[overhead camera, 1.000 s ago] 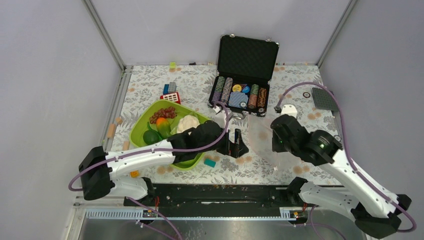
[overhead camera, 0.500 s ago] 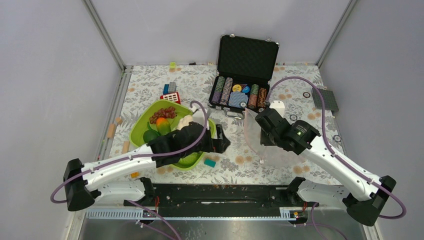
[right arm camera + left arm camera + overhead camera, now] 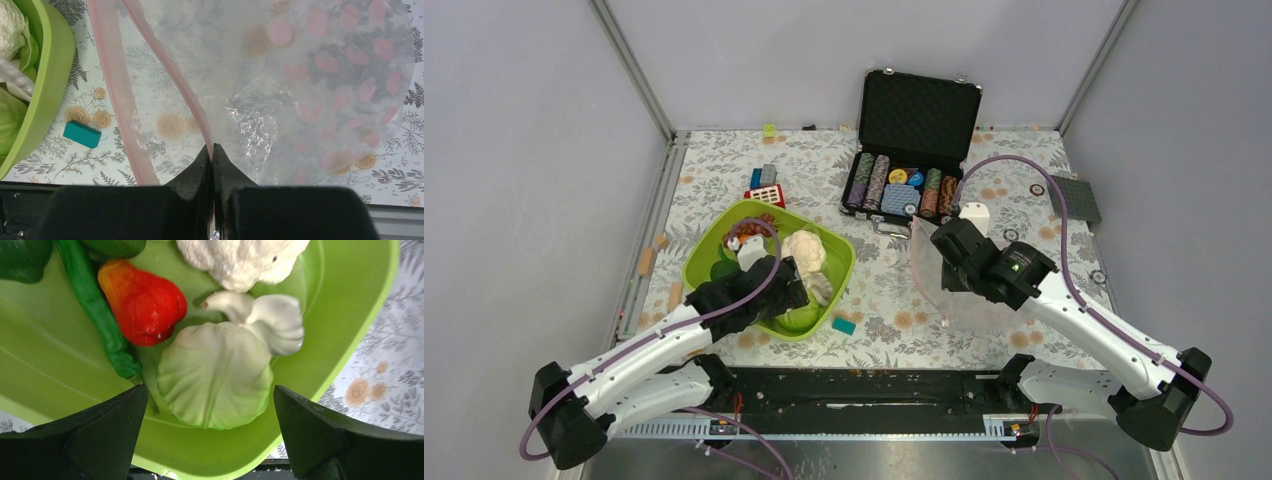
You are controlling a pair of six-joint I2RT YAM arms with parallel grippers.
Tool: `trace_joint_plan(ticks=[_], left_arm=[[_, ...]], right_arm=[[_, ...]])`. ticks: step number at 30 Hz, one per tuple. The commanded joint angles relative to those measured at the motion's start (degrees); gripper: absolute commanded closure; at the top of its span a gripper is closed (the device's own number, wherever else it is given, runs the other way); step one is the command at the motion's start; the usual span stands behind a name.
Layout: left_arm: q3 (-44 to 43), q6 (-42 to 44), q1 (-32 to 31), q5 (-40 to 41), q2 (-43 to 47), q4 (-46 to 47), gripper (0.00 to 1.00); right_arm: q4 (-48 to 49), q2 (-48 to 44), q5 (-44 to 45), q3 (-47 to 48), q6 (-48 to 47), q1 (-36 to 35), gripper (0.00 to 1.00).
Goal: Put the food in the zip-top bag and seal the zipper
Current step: Pick up the fake vegetable from the bin, then place the fake vegetable in the zipper food storage bag.
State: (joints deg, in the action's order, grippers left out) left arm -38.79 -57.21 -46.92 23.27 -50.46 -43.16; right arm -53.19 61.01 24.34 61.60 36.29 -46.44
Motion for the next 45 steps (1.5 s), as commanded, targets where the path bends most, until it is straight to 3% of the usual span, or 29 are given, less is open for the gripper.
trace_joint_plan(ticks=[1, 6, 9, 11, 15, 19, 27, 31, 36, 40, 45], left_arm=[[1.14, 0.40, 0.69, -4.23, -1.77, 4.34, 0.01], [1.17, 0.92, 1.10, -3.86, -7.20, 6.93, 0.01], [1.60, 1.71, 1.15, -6.01, -9.60, 9.66, 0.11], [2.12, 1.87, 1.13, -7.07, -10.58, 10.88, 0.28], [1.78, 1.93, 1.13, -7.27, -9.87, 11.12, 0.75], [0.42, 2.44, 1.13, -5.47, -5.71, 9.33, 1.00], [-2.38, 5.84, 1.07, -4.52, 5.76, 8.03, 1.00], [-2.62, 9.87, 1.06, -9.00, 10.04, 11.72, 1.00], [-2.09, 13.29, 0.95, -23.76, 12.04, 26.31, 1.00], [-2.11, 12.41, -0.10, -36.19, 7.39, 45.88, 1.00], [-9.32, 15.17, -6.89, -34.13, -2.86, 53.06, 1.00]], right_arm=[[1.50, -0.13, 1.59, -0.26, 0.00, 0.12, 1.00], [2.19, -0.34, 1.58, -0.86, -0.51, 0.18, 1.00], [2.14, -0.59, 2.11, -1.11, -0.47, 0.10, 1.00], [2.17, -0.76, 2.26, -1.13, -0.41, 0.12, 1.00], [2.19, -1.25, 2.42, -1.35, -0.30, 0.12, 1.00], [2.20, -1.82, 2.16, -1.66, -0.92, 0.14, 1.00], [2.21, -2.81, 1.88, -1.67, -0.95, 0.17, 1.00], [2.16, -2.45, 1.41, -1.28, -1.05, 0.17, 1.00], [2.17, -2.11, 0.05, -0.83, -0.73, 0.12, 1.00], [2.26, -2.12, -0.85, -0.83, -0.10, 0.12, 1.00], [3.42, -2.74, -2.43, -1.46, 0.46, 0.13, 1.00]])
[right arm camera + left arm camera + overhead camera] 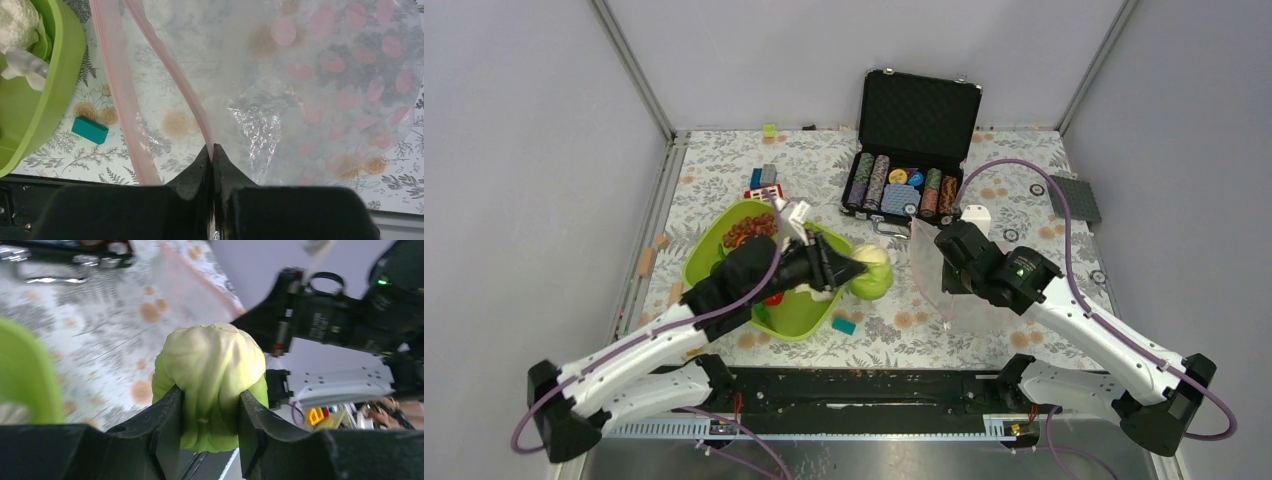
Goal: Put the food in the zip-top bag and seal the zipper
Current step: Place the fake vegetable in the zipper food storage bag.
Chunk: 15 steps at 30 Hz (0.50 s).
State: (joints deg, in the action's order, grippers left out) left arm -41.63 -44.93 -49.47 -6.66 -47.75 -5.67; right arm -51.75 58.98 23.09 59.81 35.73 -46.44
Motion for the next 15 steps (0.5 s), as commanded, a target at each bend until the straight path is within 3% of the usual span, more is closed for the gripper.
trace_joint_plan(ticks=[1, 11, 15], left_arm=[[-7.22, 3.10, -5.23, -4.54, -7.71, 17.32, 1.00], [-13.23, 2.65, -7.00, -6.23, -23.15, 21.82, 1.00], [-11.97, 2.97, -7.44, -0.88, -23.88, 19.73, 1.00]], right_arm=[[2.20, -0.96, -1.53, 0.24, 1.21, 0.14, 1.00], [5.39, -6.06, -5.98, -0.89, 2.29, 0.26, 1.00], [5.32, -8.61, -6.65, -0.51, 3.33, 0.64, 1.00]])
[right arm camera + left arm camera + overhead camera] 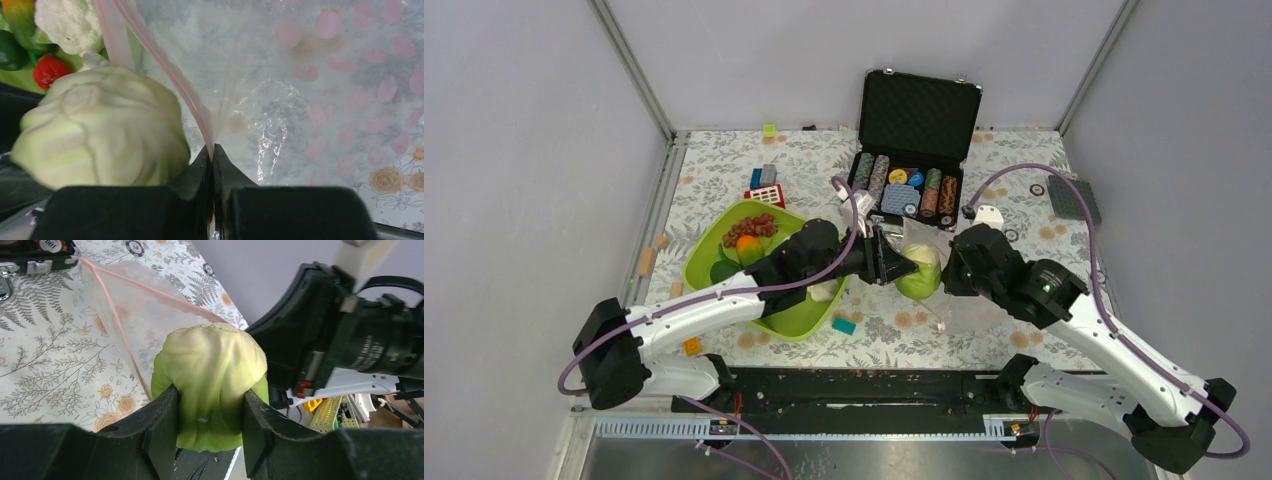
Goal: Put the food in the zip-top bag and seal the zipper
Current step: Place the fake vegetable in the zipper food storage bag.
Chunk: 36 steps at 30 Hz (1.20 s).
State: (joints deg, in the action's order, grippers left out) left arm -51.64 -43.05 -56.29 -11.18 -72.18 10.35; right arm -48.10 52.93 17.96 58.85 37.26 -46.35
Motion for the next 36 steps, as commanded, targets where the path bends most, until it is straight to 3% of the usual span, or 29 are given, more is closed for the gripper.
trace_joint_plan(ticks=[1, 6, 12, 20, 21, 22, 25, 26, 36], left_arm=[[-1.45, 1.20, -0.83, 4.84, 0.55, 3.64, 1.00], [-1.11, 2.11, -2.03, 11.75, 0.58, -0.50, 1.00], [-6.72, 6.87, -5.11, 21.26, -1.02, -11.59, 1.00], [-8.92, 7.76, -5.45, 9.13, -3.04, -11.04, 0.97], [-9.37, 8.13, -5.58, 8.71, -3.05, -11.57, 0.89], [-9.83, 8.18, -5.60, 8.31, -2.99, -12.09, 0.74], [-10.86, 8.57, -5.67, 4.77, -1.84, -12.86, 0.10], [-10.81, 8.65, -5.71, 3.74, -1.05, -12.63, 0.02], [-6.36, 9.81, -5.96, 1.31, 11.06, -11.69, 0.01]], right_arm=[[1.63, -3.00, -1.90, 0.78, 1.82, 0.63, 1.00], [1.62, -4.23, -5.75, 2.27, 1.24, 0.64, 1.00], [2.28, -4.81, -8.83, 3.14, 1.23, 0.73, 1.00], [9.76, -7.34, -11.63, -0.22, 3.41, 0.81, 1.00], [10.37, -7.77, -11.27, -0.48, 3.96, 0.82, 1.00], [10.97, -8.25, -10.85, -0.99, 4.79, 0.82, 1.00], [11.24, -9.66, -8.96, -2.65, 6.19, 0.82, 1.00], [11.24, -10.04, -8.26, -3.12, 6.62, 0.82, 1.00], [4.11, -12.66, -0.46, -1.07, 7.21, 1.94, 1.00]])
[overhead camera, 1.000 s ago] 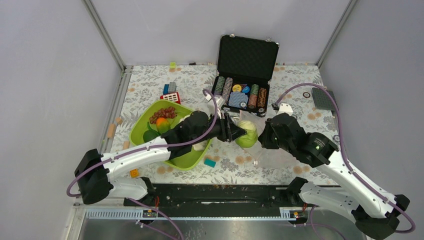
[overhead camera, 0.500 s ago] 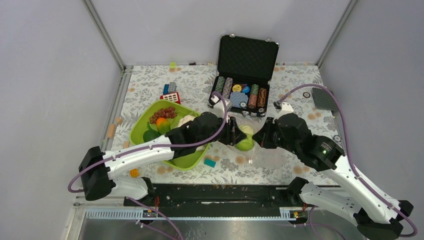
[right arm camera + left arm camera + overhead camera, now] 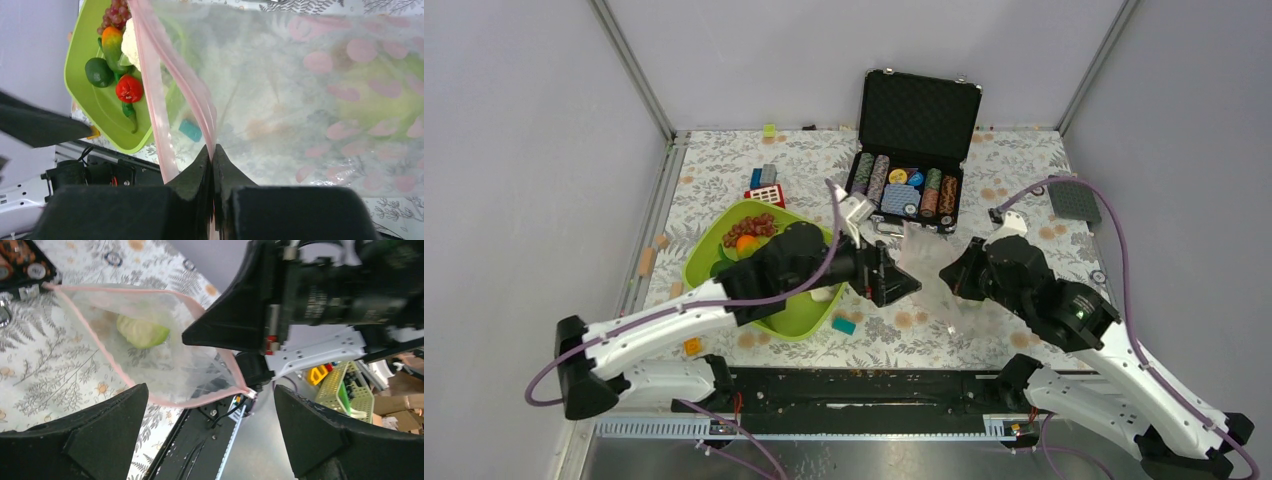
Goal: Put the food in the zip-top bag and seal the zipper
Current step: Place the fake vegetable in the zipper food storage bag, then pick up the fake vegetable from the bin.
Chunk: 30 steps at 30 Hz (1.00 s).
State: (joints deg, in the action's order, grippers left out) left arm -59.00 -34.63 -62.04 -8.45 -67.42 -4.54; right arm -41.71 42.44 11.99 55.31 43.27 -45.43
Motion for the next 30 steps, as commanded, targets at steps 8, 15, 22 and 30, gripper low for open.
trace_joint_plan(ticks=[8, 15, 22, 30], left_arm=[[5.41, -0.16, -0.02, 24.77, 16.27, -10.44, 0.01], [9.82, -4.52, 10.21, 32.24, 18.58, -18.22, 0.01], [11.05, -2.09, 21.57, 26.53, 10.98, -16.79, 0.01], [6.19, -0.54, 28.52, 23.79, -4.62, -17.34, 0.01]], right_arm=[[-7.23, 0.89, 5.66, 8.13, 1.25, 1.80, 1.00], [-6.89, 6.84, 8.21, 8.26, 3.12, 1.83, 1.00], [-1.30, 11.52, 9.82, 5.78, 2.52, 1.84, 1.00], [-1.27, 12.23, 11.65, 4.79, 0.94, 1.92, 1.00]])
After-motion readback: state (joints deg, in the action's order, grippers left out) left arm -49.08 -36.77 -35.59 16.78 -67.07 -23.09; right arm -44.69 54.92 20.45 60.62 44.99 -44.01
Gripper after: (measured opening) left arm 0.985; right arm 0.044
